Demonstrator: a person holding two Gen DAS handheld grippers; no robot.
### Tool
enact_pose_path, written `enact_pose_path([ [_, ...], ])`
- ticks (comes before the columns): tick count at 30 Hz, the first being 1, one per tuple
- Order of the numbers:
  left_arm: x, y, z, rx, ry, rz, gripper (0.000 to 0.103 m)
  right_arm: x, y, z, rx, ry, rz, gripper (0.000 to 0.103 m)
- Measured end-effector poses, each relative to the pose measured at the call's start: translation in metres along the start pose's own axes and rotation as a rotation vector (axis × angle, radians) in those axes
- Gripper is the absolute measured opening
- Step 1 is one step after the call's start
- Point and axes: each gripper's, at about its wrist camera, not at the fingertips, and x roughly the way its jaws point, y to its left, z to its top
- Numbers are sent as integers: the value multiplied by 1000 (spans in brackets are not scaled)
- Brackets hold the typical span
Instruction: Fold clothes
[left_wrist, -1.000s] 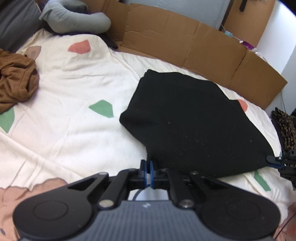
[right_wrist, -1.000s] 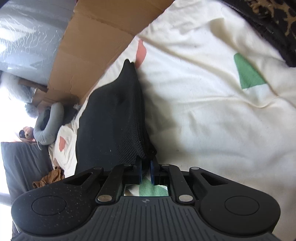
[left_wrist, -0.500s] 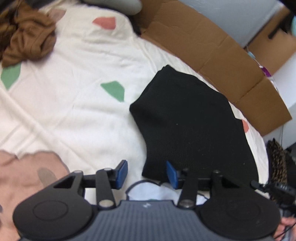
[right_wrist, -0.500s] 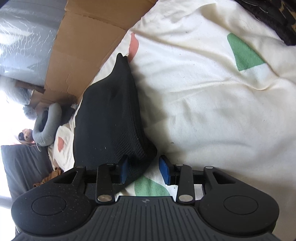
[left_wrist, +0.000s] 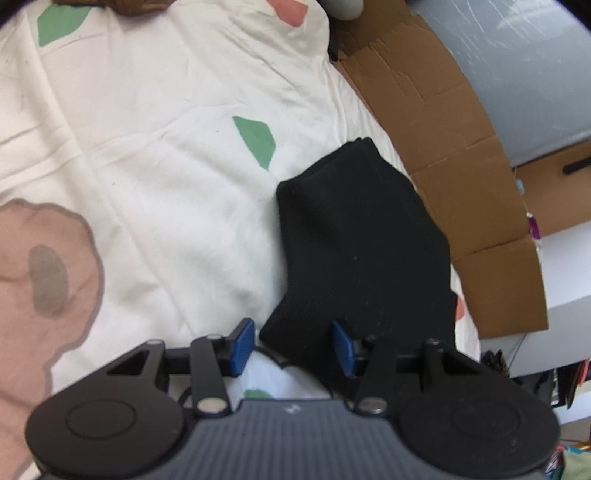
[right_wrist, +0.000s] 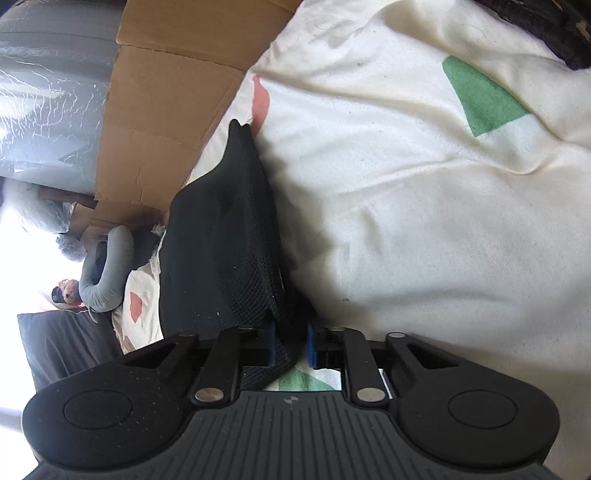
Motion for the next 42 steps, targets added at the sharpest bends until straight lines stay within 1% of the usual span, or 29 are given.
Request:
enact_pose_path([
  [1,0,2,0,-13,-3,-7,43,-1,0,0,1,0,2,13],
  [4,-1,13,0,-77,-9,-30,32,-2,0,2,2,-1,6,12],
  [6,-1,19,0,-104,-8,-36,19,-3,0,2,1,-1,4,12],
  [7,-1,22,0,-111,-7,-40,15,-3,0,2,0,0,3,12],
  [8,-2,24,0,-117,-7,-50,9,-3,0,2,0,-1,1,12],
  [11,-8,25,-1,-114,-12,-79,8,-3,1,1,-3,-2,-2,12],
  [14,-10,24,0,-107,5,-100,9,-4,2,1,-9,-2,0,12],
  [15,-9,24,0,-107,15,-100,16,-5,2,1,-8,-2,3,13],
  [16,-8,25,0,-109,22,-99,20,-5,1,1,-3,-1,6,15],
  [17,-7,26,-1,-112,26,-101,27,-4,0,0,4,-1,8,16],
  [18,-6,27,-1,-116,27,-108,33,-4,-2,-1,13,-1,8,17],
  [19,-5,28,-2,-121,28,-118,35,-3,-3,-2,19,0,8,20],
  [20,-4,28,-2,-124,28,-128,39,-2,-3,-4,22,3,10,26],
  [21,-2,29,-1,-127,29,-136,42,-1,-3,-5,24,7,13,28],
  [23,3,30,-1,-130,30,-151,42,1,-3,-8,29,10,23,29],
  [26,10,32,1,-144,32,-175,43,6,-4,-10,48,3,33,36],
  [28,13,34,2,-151,35,-187,43,9,-5,-9,64,-4,43,36],
  [31,14,35,2,-146,42,-199,38,11,-7,-8,89,-15,59,36],
  [32,14,36,2,-144,46,-202,34,12,-8,-8,97,-19,63,36],
  [34,19,37,4,-148,60,-213,19,12,-8,-9,107,-25,70,36],
  [35,20,36,5,-146,67,-215,9,12,-8,-9,112,-28,73,34],
  [36,21,35,5,-140,71,-215,9,12,-8,-9,115,-31,74,26],
  [37,20,34,6,-132,74,-213,8,12,-8,-9,116,-32,74,24],
  [38,19,33,7,-127,74,-211,7,11,-7,-8,113,-33,74,17],
  [39,17,31,8,-123,74,-209,6,10,-6,-7,107,-32,75,14],
  [42,10,29,8,-123,69,-199,5,6,-3,-5,89,-31,77,11],
])
